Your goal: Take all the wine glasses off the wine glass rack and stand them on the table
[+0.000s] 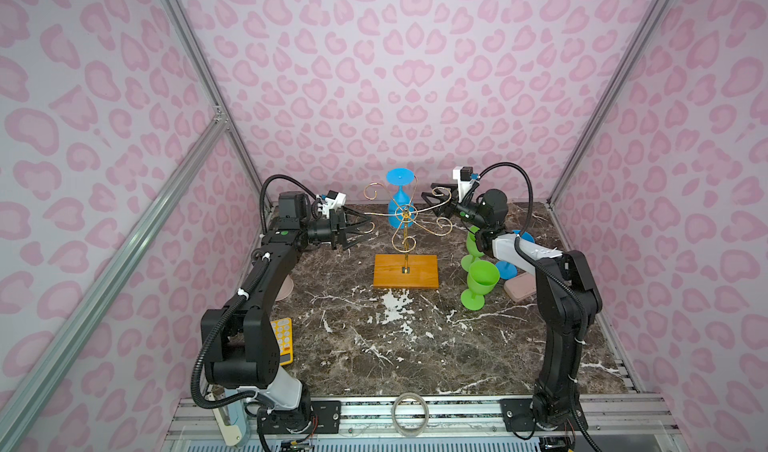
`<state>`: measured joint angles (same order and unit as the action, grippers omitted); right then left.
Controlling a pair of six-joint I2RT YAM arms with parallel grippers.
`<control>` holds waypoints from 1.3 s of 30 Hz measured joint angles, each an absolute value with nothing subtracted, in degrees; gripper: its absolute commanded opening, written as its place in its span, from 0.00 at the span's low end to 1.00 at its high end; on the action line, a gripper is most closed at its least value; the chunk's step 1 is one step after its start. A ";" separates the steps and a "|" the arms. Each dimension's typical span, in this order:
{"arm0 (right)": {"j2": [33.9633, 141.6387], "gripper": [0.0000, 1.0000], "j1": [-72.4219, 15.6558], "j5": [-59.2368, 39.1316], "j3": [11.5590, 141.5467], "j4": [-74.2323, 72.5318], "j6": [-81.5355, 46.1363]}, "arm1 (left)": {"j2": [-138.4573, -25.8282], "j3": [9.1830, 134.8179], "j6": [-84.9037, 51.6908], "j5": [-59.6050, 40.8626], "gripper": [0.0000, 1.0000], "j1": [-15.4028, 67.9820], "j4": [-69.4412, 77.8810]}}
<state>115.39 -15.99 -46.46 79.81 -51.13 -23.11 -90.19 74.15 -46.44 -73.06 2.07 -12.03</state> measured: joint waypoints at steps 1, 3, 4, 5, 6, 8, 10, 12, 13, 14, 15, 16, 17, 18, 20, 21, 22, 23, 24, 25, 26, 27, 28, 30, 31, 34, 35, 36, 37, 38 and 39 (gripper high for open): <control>115.37 0.68 -15.84 -46.28 79.66 -51.18 -23.18 | -90.02 74.15 -46.37 -72.60 0.91 2.00 -12.34; 115.24 0.68 -15.64 -45.98 79.35 -51.20 -23.20 | -89.65 74.15 -46.22 -71.70 0.96 1.93 -12.99; 115.13 0.68 -15.64 -45.87 79.24 -51.13 -23.31 | -89.54 74.15 -46.22 -71.46 0.97 1.91 -13.26; 114.98 0.68 -15.70 -45.87 79.15 -51.11 -23.31 | -89.45 74.15 -46.19 -71.26 0.99 1.89 -13.47; 114.69 0.68 -15.75 -45.76 78.98 -51.05 -23.27 | -89.41 74.15 -46.19 -71.09 1.00 1.87 -13.63; 113.91 0.68 -15.75 -44.95 78.83 -50.59 -22.83 | -89.32 74.15 -46.22 -70.81 0.98 1.87 -13.63; 112.77 0.68 -15.79 -44.01 78.46 -49.60 -21.87 | -89.10 74.15 -46.22 -70.63 0.98 1.83 -13.63; 111.83 0.68 -15.73 -42.61 78.11 -48.27 -21.06 | -88.82 74.15 -46.19 -70.52 0.98 1.83 -13.58; 111.42 0.68 -15.62 -41.89 77.97 -47.55 -20.45 | -88.71 74.15 -46.22 -70.48 0.98 1.83 -13.58; 111.11 0.68 -15.55 -41.41 77.87 -46.87 -20.16 | -88.66 74.15 -46.22 -70.48 0.98 1.83 -13.56; 110.74 0.68 -15.40 -40.73 77.71 -46.00 -19.75 | -88.64 74.15 -46.22 -70.46 0.98 1.83 -13.54; 110.34 0.68 -15.33 -40.12 77.56 -45.08 -19.40 | -88.64 74.17 -46.24 -70.46 0.98 1.83 -13.56; 110.06 0.68 -15.25 -39.83 77.45 -44.47 -19.00 | -88.62 74.17 -46.24 -70.46 0.98 1.83 -13.56; 109.73 0.68 -15.22 -39.27 77.38 -43.62 -18.63 | -88.58 74.17 -46.24 -70.46 0.98 1.83 -13.56; 109.16 0.68 -15.03 -38.52 77.19 -42.28 -18.02 | -88.44 74.19 -46.24 -70.46 0.98 1.83 -13.54; 108.90 0.68 -14.96 -38.22 77.03 -41.63 -17.54 | -88.25 74.19 -46.26 -70.46 0.98 1.83 -13.54; 108.68 0.68 -14.87 -37.78 76.95 -40.97 -17.23 | -88.01 74.22 -46.28 -70.46 0.98 1.83 -13.54; 108.55 0.68 -14.83 -37.45 76.84 -40.58 -17.08 | -87.77 74.26 -46.28 -70.48 0.98 1.83 -13.45; 108.51 0.68 -14.68 -37.12 76.73 -40.36 -16.88 | -87.39 74.28 -46.28 -70.48 0.98 1.83 -13.19; 108.49 0.68 -14.61 -37.10 76.71 -39.99 -16.84 | -87.02 74.32 -46.28 -70.48 0.98 1.83 -13.10; 108.42 0.68 -14.61 -37.06 76.71 -39.40 -16.69 | -86.67 74.37 -46.28 -70.48 0.98 1.83 -13.04; 108.31 0.67 -14.61 -36.88 76.71 -38.83 -16.45 | -86.28 74.37 -46.28 -70.48 0.98 1.83 -12.82; 108.20 0.68 -14.61 -36.51 76.71 -38.22 -16.23 | -85.84 74.37 -46.26 -70.48 0.98 1.83 -12.64; 107.90 0.68 -14.61 -35.99 76.71 -37.21 -15.79 | -84.95 74.37 -46.22 -70.48 0.98 1.83 -12.47; 107.77 0.67 -14.61 -35.83 76.71 -36.82 -15.44 | -84.51 74.37 -46.02 -70.48 0.98 1.83 -12.32; 107.00 0.67 -14.61 -34.30 76.73 -34.22 -14.28 | -82.98 74.32 -45.25 -70.43 0.98 1.78 -12.21; 106.78 0.67 -14.61 -33.87 76.86 -33.21 -14.04 | -82.50 74.26 -45.04 -70.39 0.98 1.74 -12.12; 106.56 0.67 -14.61 -33.15 76.95 -32.29 -13.50 | -81.93 74.15 -44.73 -70.15 0.98 1.61 -12.10; 106.34 0.67 -14.61 -32.49 76.97 -31.44 -12.95 | -81.58 74.04 -44.45 -69.93 0.98 1.52 -12.12; 106.15 0.67 -14.52 -31.94 77.03 -30.41 -12.60 | -81.17 73.93 -44.14 -69.65 0.98 1.34 -12.12; 106.02 0.67 -14.44 -31.44 77.14 -29.52 -12.27 | -80.77 73.78 -43.68 -69.32 0.98 1.17 -12.10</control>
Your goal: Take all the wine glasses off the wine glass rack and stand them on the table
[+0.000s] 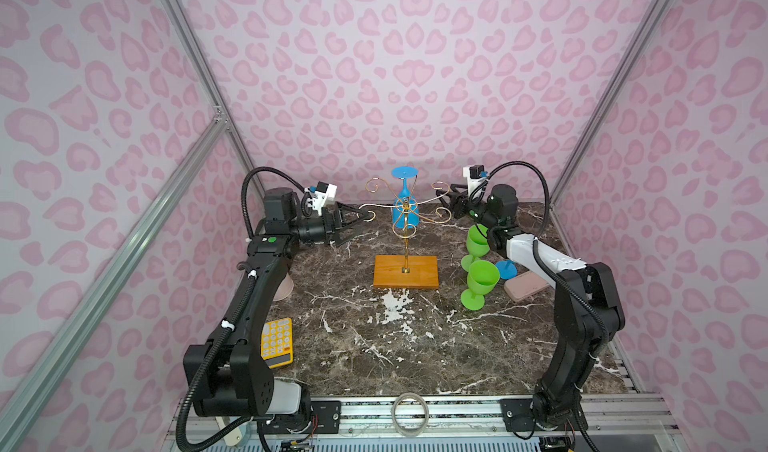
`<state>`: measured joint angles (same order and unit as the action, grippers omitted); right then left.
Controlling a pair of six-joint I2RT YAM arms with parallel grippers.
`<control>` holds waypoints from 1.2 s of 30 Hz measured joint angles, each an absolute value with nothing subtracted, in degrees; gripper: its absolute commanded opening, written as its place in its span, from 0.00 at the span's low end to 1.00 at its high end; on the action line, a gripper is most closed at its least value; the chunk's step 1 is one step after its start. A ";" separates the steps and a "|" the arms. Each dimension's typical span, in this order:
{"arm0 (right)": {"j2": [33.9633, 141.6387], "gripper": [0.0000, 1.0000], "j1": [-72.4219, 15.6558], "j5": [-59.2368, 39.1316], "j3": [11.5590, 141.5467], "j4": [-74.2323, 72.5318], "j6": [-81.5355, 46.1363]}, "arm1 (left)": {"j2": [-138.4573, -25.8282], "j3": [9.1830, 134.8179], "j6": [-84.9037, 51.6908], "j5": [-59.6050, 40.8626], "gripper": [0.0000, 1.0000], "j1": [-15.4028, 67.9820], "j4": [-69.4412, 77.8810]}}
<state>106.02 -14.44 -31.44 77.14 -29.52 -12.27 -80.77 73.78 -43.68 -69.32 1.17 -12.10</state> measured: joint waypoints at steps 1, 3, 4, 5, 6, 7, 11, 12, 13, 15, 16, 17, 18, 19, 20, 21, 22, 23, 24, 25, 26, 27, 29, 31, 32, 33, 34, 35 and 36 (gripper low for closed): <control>105.86 0.67 -14.31 -31.03 77.14 -28.80 -12.03 | -80.42 73.60 -43.48 -68.99 0.98 1.10 -12.10; 105.49 0.67 -14.13 -30.37 77.12 -27.29 -11.35 | -79.66 73.01 -42.72 -68.31 0.98 0.86 -12.10; 105.30 0.67 -14.09 -29.61 77.06 -26.92 -11.33 | -79.22 72.62 -42.24 -67.79 0.98 0.82 -12.12; 105.12 0.67 -14.06 -29.54 77.03 -26.55 -11.11 | -78.81 72.23 -41.87 -67.40 0.98 0.80 -12.10; 104.92 0.67 -13.96 -29.45 77.03 -26.13 -10.94 | -78.28 71.83 -41.43 -66.96 0.97 0.75 -12.14; 104.73 0.67 -13.93 -28.73 77.03 -25.69 -10.92 | -77.69 71.44 -40.82 -66.50 0.97 0.75 -12.14; 104.36 0.67 -13.93 -26.39 77.03 -23.97 -10.33 | -74.59 70.35 -38.39 -64.86 0.97 0.75 -12.27; 104.33 0.67 -13.93 -26.33 77.03 -23.70 -10.33 | -73.54 70.00 -37.71 -64.40 0.97 0.75 -12.29; 104.33 0.67 -13.93 -25.54 77.03 -23.35 -10.28 | -72.51 69.65 -37.06 -63.86 0.97 0.75 -12.27; 104.14 0.67 -13.93 -24.45 76.88 -22.68 -10.24 | -70.54 68.62 -35.77 -62.54 0.97 0.75 -12.08; 103.98 0.67 -13.93 -23.92 76.66 -22.50 -10.02 | -69.14 67.57 -35.09 -61.58 0.97 0.75 -11.84; 103.85 0.67 -13.93 -23.79 76.55 -22.39 -10.04 | -67.92 66.54 -34.59 -60.75 0.97 0.75 -11.55; 103.70 0.67 -13.93 -23.51 76.42 -22.37 -10.04 | -66.19 65.10 -34.15 -59.53 0.97 0.75 -11.11; 103.50 0.67 -13.93 -22.90 76.27 -22.33 -10.04 | -64.29 63.46 -33.47 -58.19 0.97 0.75 -10.26; 103.35 0.67 -13.93 -22.41 76.18 -22.06 -10.04 | -62.48 61.87 -32.86 -56.82 0.97 0.75 -9.34; 103.18 0.67 -13.93 -22.20 76.16 -21.82 -10.07 | -60.25 60.03 -32.18 -55.20 0.97 0.78 -8.34; 103.07 0.67 -14.00 -21.76 76.16 -21.56 -10.07 | -57.98 58.13 -31.29 -53.39 0.97 0.99 -7.31; 102.98 0.67 -14.11 -21.23 76.14 -21.41 -10.07 | -55.99 56.47 -30.41 -51.62 0.97 1.34 -6.37; 102.96 0.67 -14.20 -20.53 76.14 -21.17 -10.09 | -53.80 54.65 -29.41 -49.71 0.97 1.91 -5.37; 102.96 0.67 -14.31 -20.27 76.14 -21.04 -10.09 | -51.48 52.49 -28.01 -47.81 0.97 2.76 -3.95; 102.96 0.67 -14.50 -19.29 76.14 -20.82 -10.11 | -49.43 50.50 -26.72 -46.35 0.98 3.70 -2.81; 102.94 0.67 -14.81 -18.50 76.12 -20.51 -10.11 | -47.46 48.58 -25.34 -44.58 0.98 4.86 -1.76; 102.67 0.67 -15.46 -17.43 75.90 -19.97 -10.13 | -44.62 45.65 -22.41 -41.04 0.98 7.09 -0.16; 102.04 0.67 -16.34 -15.79 75.37 -19.75 -10.11 | -42.76 43.44 -19.29 -36.56 0.98 9.74 0.99; 101.67 0.67 -16.78 -15.07 75.16 -19.59 -10.07 | -42.22 42.57 -17.98 -34.41 0.98 10.83 1.41; 101.16 0.67 -17.32 -14.09 74.83 -19.42 -9.98 | -41.67 41.45 -16.49 -32.40 0.97 12.21 1.96; 100.55 0.67 -17.93 -12.93 74.50 -19.16 -9.61 | -41.17 40.16 -15.16 -29.82 0.97 13.76 2.72; 100.09 0.67 -18.44 -11.94 74.32 -18.83 -9.34 | -40.80 38.96 -13.85 -28.14 0.97 15.33 3.51; 99.57 0.67 -19.14 -10.61 74.24 -18.28 -9.17 | -40.64 37.78 -12.43 -26.79 0.97 17.02 4.16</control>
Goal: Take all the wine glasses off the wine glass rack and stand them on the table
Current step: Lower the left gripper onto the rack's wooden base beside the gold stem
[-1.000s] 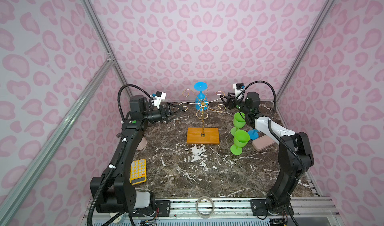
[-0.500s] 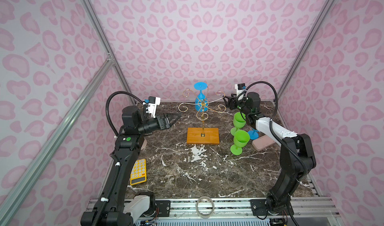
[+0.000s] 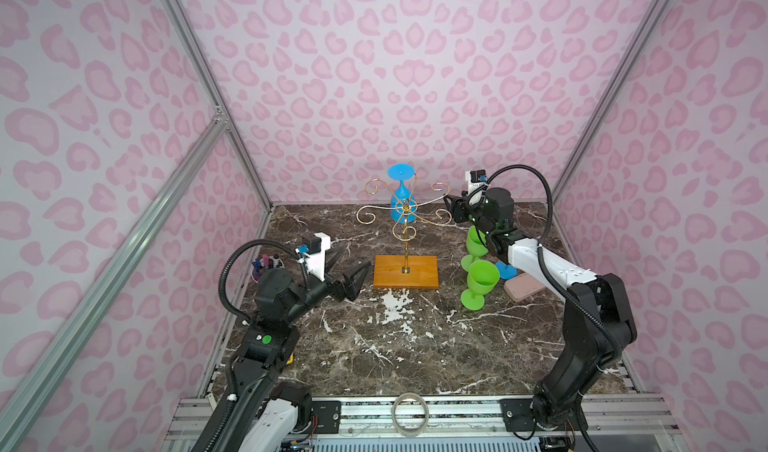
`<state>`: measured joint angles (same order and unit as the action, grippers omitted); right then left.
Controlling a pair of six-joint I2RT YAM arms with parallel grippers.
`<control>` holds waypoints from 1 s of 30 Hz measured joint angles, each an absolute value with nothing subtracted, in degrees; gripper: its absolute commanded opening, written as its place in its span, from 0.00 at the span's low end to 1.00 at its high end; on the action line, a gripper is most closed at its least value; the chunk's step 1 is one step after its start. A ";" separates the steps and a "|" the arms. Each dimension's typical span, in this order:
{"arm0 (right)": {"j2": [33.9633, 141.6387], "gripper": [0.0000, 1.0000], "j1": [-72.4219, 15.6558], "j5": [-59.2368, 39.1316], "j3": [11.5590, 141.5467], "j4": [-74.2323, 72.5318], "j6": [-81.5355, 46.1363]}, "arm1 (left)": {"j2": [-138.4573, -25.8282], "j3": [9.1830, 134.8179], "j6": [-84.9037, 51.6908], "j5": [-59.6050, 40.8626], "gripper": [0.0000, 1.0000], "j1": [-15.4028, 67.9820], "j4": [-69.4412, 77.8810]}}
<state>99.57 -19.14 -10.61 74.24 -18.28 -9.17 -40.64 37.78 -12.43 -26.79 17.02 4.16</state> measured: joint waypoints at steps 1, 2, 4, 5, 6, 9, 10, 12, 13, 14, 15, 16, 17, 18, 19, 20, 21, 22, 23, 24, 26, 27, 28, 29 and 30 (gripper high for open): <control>99.02 0.67 -19.79 -8.93 74.22 -17.61 -8.80 | -40.66 36.88 -11.20 -25.12 0.99 18.65 4.60; 98.61 0.67 -20.27 -7.57 74.11 -17.17 -8.78 | -40.93 36.14 -10.09 -23.75 0.99 19.92 5.28; 97.36 0.67 -21.39 -3.95 73.97 -15.66 -8.80 | -41.80 34.52 -8.01 -20.49 0.98 22.55 7.55; 96.82 0.67 -21.74 -1.87 73.97 -14.92 -8.86 | -42.26 33.89 -7.07 -19.29 0.98 23.62 8.51; 96.20 0.67 -22.04 0.32 73.97 -14.02 -8.95 | -42.81 33.15 -6.07 -17.85 0.97 24.95 9.65; 94.45 0.67 -22.65 5.93 73.73 -12.19 -10.33 | -45.21 32.16 -3.66 -15.07 0.95 27.90 13.19; 93.71 0.67 -22.92 7.88 73.38 -11.79 -11.09 | -46.17 32.14 -2.90 -13.74 0.95 28.58 14.55; 92.58 0.66 -23.16 10.87 72.93 -11.25 -11.94 | -48.01 31.86 -1.58 -11.40 0.94 29.91 17.78; 91.85 0.66 -23.38 12.40 72.58 -11.03 -12.34 | -48.99 31.70 -1.08 -10.48 0.94 30.65 19.40; 91.26 0.66 -23.64 13.87 72.29 -10.94 -12.56 | -49.93 31.62 -0.45 -10.46 0.93 31.18 20.53; 90.52 0.67 -23.99 15.51 71.94 -10.98 -12.51 | -51.37 31.62 0.16 -10.22 0.92 31.73 22.00; 89.78 0.67 -24.34 16.19 71.59 -11.20 -12.51 | -52.71 31.64 0.62 -9.74 0.92 32.29 23.33; 89.14 0.67 -24.53 16.95 71.31 -11.51 -12.53 | -53.80 31.64 1.15 -9.43 0.91 32.60 24.23; 88.36 0.67 -24.88 17.65 70.89 -12.10 -12.51 | -55.13 31.64 1.56 -8.86 0.91 33.04 25.50; 87.48 0.67 -25.17 18.37 70.54 -12.51 -12.49 | -56.53 31.64 2.00 -8.54 0.90 33.54 26.81; 86.74 0.67 -25.43 18.94 70.30 -12.71 -12.47 | -57.45 31.64 2.28 -8.21 0.90 33.80 27.75; 85.82 0.66 -25.61 19.51 70.06 -13.13 -12.45 | -58.78 31.64 2.76 -7.44 0.89 34.15 29.15; 84.93 0.66 -25.69 19.70 69.84 -13.58 -12.40 | -59.94 31.64 2.90 -7.16 0.89 34.33 30.35; 84.16 0.66 -25.67 19.66 69.78 -13.96 -12.32 | -60.95 31.64 3.05 -6.74 0.88 34.59 31.42; 83.35 0.66 -25.65 19.62 69.82 -14.39 -12.21 | -62.15 31.70 3.14 -6.15 0.88 34.72 32.56; 82.46 0.66 -25.89 19.22 70.67 -14.66 -11.75 | -64.12 31.90 3.33 -5.32 0.87 34.79 34.70; 82.35 0.67 -26.11 18.63 71.61 -14.39 -11.33 | -65.01 32.01 3.55 -4.89 0.87 34.85 35.77; 82.37 0.67 -26.41 17.61 72.73 -13.93 -10.90 | -65.84 32.05 3.66 -4.51 0.86 34.89 36.91; 82.39 0.67 -26.65 16.43 73.67 -13.54 -10.50 | -66.54 32.05 3.66 -4.38 0.86 34.89 37.95; 82.65 0.67 -26.87 15.03 75.05 -12.78 -9.93 | -67.31 32.08 3.66 -4.05 0.86 34.94 38.96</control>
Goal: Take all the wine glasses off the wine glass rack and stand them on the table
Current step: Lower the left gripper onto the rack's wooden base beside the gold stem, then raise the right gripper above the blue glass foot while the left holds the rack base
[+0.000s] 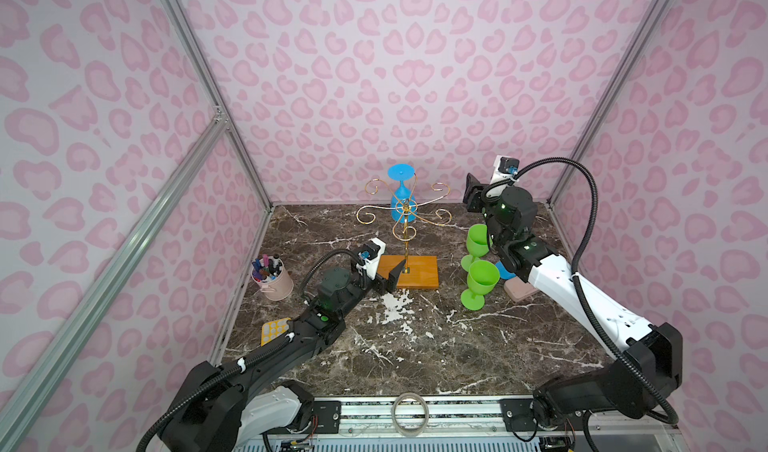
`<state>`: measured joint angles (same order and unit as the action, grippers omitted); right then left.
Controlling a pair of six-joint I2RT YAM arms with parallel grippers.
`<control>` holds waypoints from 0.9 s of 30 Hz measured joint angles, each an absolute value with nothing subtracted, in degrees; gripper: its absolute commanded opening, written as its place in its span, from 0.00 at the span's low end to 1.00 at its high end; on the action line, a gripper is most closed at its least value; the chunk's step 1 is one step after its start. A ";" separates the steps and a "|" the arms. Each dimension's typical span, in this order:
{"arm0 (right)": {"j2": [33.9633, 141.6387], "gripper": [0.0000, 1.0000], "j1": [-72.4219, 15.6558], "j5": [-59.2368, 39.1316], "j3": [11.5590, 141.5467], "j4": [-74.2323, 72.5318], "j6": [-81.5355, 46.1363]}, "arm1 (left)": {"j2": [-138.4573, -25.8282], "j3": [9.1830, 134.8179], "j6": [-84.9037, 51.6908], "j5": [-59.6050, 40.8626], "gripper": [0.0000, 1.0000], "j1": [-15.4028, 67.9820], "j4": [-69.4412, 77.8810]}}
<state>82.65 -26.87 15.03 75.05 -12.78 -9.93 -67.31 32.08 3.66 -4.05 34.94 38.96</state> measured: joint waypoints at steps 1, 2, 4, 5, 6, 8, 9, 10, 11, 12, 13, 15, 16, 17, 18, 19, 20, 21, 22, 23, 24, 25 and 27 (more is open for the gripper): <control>83.18 0.67 -27.11 13.76 76.82 -11.86 -9.39 | -68.34 32.27 3.68 -3.77 0.86 35.05 40.10; 83.77 0.67 -27.27 12.34 78.39 -11.07 -9.08 | -69.23 32.47 3.68 -3.62 0.85 35.18 41.01; 85.27 0.67 -27.68 9.67 82.11 -8.03 -7.86 | -71.16 33.04 3.70 -3.40 0.85 35.33 42.76; 85.91 0.68 -27.79 8.64 83.37 -7.05 -7.38 | -72.01 33.36 3.75 -3.38 0.84 35.44 43.51; 86.63 0.68 -28.05 7.77 85.30 -4.64 -6.81 | -73.08 33.93 4.14 -3.09 0.84 35.62 44.10; 88.27 0.68 -28.29 5.13 89.34 -0.93 -6.17 | -74.89 34.92 4.47 -2.96 0.84 35.88 45.19; 89.08 0.68 -28.38 3.68 91.46 1.04 -5.76 | -75.68 35.35 4.56 -2.68 0.84 36.01 45.65; 90.00 0.68 -28.38 2.04 93.73 3.01 -5.48 | -76.47 35.68 4.69 -2.44 0.84 36.03 46.35; 90.89 0.68 -28.47 0.47 95.77 4.73 -5.37 | -77.21 35.99 4.80 -2.00 0.84 36.12 46.94; 91.81 0.68 -28.67 -0.91 97.71 6.55 -5.19 | -77.97 36.29 5.10 -1.61 0.83 36.14 47.48; 92.66 0.68 -28.93 -2.00 99.33 8.27 -4.86 | -78.78 36.69 5.19 -1.28 0.83 36.16 47.97; 94.26 0.68 -29.39 -3.36 102.15 11.79 -4.25 | -80.44 37.69 5.48 -0.40 0.82 36.16 49.23; 95.22 0.67 -29.67 -4.14 103.72 13.69 -3.90 | -81.32 38.15 5.54 0.10 0.81 36.16 50.02; 95.98 0.68 -29.95 -4.58 105.01 15.20 -3.68 | -82.08 38.57 5.54 0.56 0.81 36.18 50.68; 96.82 0.67 -30.17 -4.80 106.41 16.75 -3.33 | -83.00 38.98 5.54 1.17 0.80 36.18 51.18; 97.47 0.67 -30.48 -4.91 107.53 18.02 -3.11 | -83.90 39.40 5.56 1.83 0.79 36.18 51.40; 98.02 0.67 -30.85 -4.97 108.47 19.16 -2.66 | -84.73 39.77 5.54 2.31 0.79 36.18 51.55; 98.61 0.67 -31.29 -4.89 109.49 20.23 -2.33 | -85.47 40.10 5.52 2.85 0.78 36.18 51.53; 99.04 0.67 -31.59 -4.62 110.17 21.04 -1.98 | -86.02 40.29 5.43 3.01 0.77 36.18 51.48; 99.44 0.67 -31.94 -4.32 110.78 21.82 -1.69 | -86.35 40.38 5.02 3.03 0.77 36.18 51.48; 99.79 0.68 -32.29 -4.27 111.28 22.61 -1.23 | -86.39 40.38 4.56 3.07 0.77 36.21 51.48; 99.98 0.67 -32.42 -4.05 111.53 23.07 -0.89 | -86.37 40.34 4.49 3.18 0.77 36.25 51.53; 100.18 0.67 -32.71 -3.92 111.61 23.92 -0.51 | -86.26 40.03 4.38 3.29 0.76 36.32 51.96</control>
